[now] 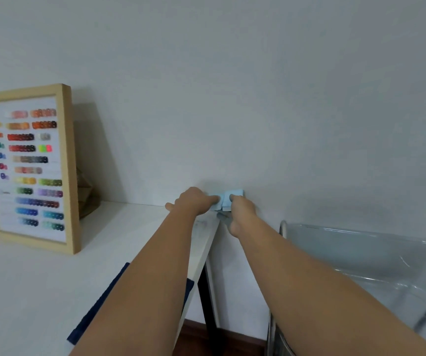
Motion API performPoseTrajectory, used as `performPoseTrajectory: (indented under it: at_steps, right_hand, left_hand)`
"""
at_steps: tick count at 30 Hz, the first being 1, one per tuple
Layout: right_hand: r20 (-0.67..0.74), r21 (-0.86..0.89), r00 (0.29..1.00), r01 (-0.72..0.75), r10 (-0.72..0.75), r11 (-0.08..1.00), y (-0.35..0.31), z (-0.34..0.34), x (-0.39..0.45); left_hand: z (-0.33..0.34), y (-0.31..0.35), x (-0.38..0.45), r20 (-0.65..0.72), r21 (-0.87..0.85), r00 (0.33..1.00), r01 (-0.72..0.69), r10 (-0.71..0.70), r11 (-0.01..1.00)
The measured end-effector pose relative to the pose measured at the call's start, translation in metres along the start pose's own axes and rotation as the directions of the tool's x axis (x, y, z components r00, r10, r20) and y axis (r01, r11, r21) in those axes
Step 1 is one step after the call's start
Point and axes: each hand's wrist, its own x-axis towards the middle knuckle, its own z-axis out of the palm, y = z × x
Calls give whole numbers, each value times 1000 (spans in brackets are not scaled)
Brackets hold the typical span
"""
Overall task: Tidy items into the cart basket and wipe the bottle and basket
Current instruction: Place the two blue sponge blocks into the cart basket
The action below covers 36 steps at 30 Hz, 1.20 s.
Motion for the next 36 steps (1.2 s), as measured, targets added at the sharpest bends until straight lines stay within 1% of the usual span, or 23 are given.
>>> performPoseTrajectory:
  at_steps: [2, 4, 6, 9, 13, 18, 23, 25, 28, 30, 32, 33, 35, 36]
  right_hand:
    - [46, 50, 998, 30, -32, 998, -8, 0, -7]
    - [87, 68, 994, 56, -62, 996, -16, -1, -15]
    - [134, 76, 988, 70, -80, 995, -24, -7, -26]
    - [157, 105, 982, 92, -108, 990, -31, -22, -40]
    - [112, 112, 981, 148, -161, 983, -32, -45, -62]
    - [75, -1, 964, 255, -254, 967, -31, -66, -90]
    - [98, -84, 969, 237, -228, 968, -48, -102, -113]
    - [84, -143, 967, 250, -240, 958, -59, -121, -120]
    - [63, -177, 965, 262, -255, 949, -80, -154, -125]
    - [58, -235, 962, 271, -265, 933, -94, -180, -125]
    - [40, -369, 954, 291, -298, 883, -108, -211, -121]
    - [26, -462, 943, 305, -332, 833, -115, -228, -118]
    - [-10, -656, 912, 303, -410, 691, -127, -262, -111]
    - [-28, -731, 899, 280, -437, 622, -131, -279, -107]
  left_hand:
    - [-8, 4, -5, 42, -163, 998, -42, 49, 986]
    - [-18, 10, -12, 98, -343, 989, -69, 108, 937]
    - [-27, 16, -24, 106, -432, 980, -105, 166, 896]
    - [-28, 22, -46, 50, -516, 962, -206, 269, 831]
    - [-10, 27, -79, 15, -587, 950, -244, 312, 772]
    - [11, 42, -114, -23, -665, 953, -239, 301, 708]
    - [19, 68, -142, -59, -649, 931, -311, 361, 695]
    - [21, 80, -153, -43, -674, 925, -306, 377, 673]
    - [26, 101, -167, 24, -729, 916, -258, 400, 634]
    - [33, 114, -173, 53, -732, 907, -249, 418, 634]
    - [48, 126, -178, 43, -705, 899, -282, 436, 651]
    - [57, 132, -179, 24, -681, 895, -311, 446, 662]
    - [80, 142, -182, -15, -630, 879, -378, 476, 679]
    - [94, 147, -184, -14, -607, 870, -399, 493, 687]
